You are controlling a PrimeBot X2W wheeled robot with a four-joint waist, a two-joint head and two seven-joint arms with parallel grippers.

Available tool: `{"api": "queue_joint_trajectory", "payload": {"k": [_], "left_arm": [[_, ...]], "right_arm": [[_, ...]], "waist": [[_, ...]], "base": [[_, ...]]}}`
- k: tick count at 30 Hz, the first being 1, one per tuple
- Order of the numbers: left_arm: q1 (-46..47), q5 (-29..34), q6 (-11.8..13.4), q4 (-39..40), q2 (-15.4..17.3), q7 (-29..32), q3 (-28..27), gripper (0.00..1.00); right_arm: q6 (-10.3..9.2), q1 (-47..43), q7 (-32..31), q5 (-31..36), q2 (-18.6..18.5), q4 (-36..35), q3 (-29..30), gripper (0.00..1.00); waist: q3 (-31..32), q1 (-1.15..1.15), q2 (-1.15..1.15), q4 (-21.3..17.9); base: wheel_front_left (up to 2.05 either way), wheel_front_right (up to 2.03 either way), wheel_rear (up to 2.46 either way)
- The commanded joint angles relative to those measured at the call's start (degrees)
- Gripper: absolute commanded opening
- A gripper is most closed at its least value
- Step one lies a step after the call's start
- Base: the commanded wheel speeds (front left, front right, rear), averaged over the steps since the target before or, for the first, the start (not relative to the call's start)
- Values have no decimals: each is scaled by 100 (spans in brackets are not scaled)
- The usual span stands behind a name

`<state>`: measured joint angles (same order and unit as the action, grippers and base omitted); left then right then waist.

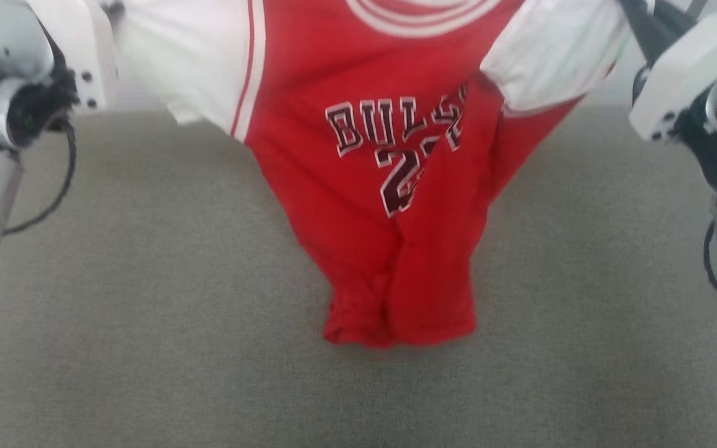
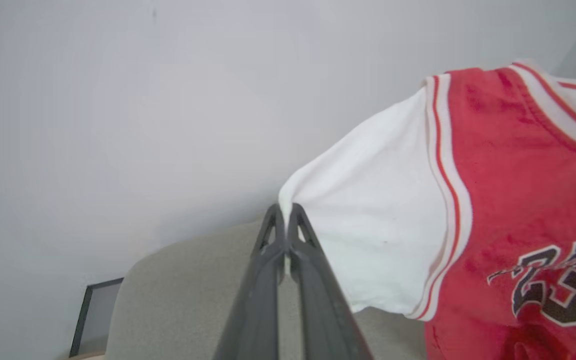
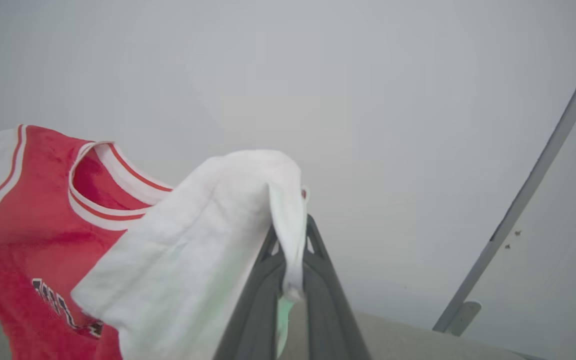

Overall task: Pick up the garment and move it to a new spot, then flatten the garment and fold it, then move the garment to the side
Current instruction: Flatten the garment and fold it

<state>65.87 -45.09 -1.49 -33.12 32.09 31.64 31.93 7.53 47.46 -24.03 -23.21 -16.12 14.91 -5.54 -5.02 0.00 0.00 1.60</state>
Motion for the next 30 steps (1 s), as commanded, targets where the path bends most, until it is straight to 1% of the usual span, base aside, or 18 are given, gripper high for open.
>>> {"api": "queue_joint_trajectory", "payload": {"k": [1,10,16,19,24,27,30], "left_arm": [[223,154,-25,-80,1,-166,-14,0],[879,462,-110,-427,-74,-803,-10,0],[1218,553,-150,-650,-119,-1111,1,0],[1363,616,-126,-728,-145,-1265,2,0],[1708,793,-16,-857,-292,-1677,7,0],[2037,926,60,-938,-405,-1991,11,0],[2372,1033,141,-1080,-561,-2336,2,0]], "right_arm": [[-8,263,204,-29,-22,198,-81,0],[-8,1081,808,-155,1,1032,-315,0],[-8,1500,1120,-225,-94,1505,-530,0],[-8,1726,1340,-174,-166,1727,-639,0],[-8,2269,1902,9,-343,2167,-816,0],[-8,2694,2331,183,-407,2409,-974,0],[-8,3136,2898,404,-473,2674,-1031,0]], "waist": [[193,0,0,52],[415,0,0,65],[322,0,0,56],[115,0,0,47],[-479,0,0,66],[-918,0,0,82],[-1319,0,0,102]], "base": [[0,0,0],[0,0,0],[0,0,0],[0,0,0],[0,0,0],[0,0,0],[0,0,0]]}}
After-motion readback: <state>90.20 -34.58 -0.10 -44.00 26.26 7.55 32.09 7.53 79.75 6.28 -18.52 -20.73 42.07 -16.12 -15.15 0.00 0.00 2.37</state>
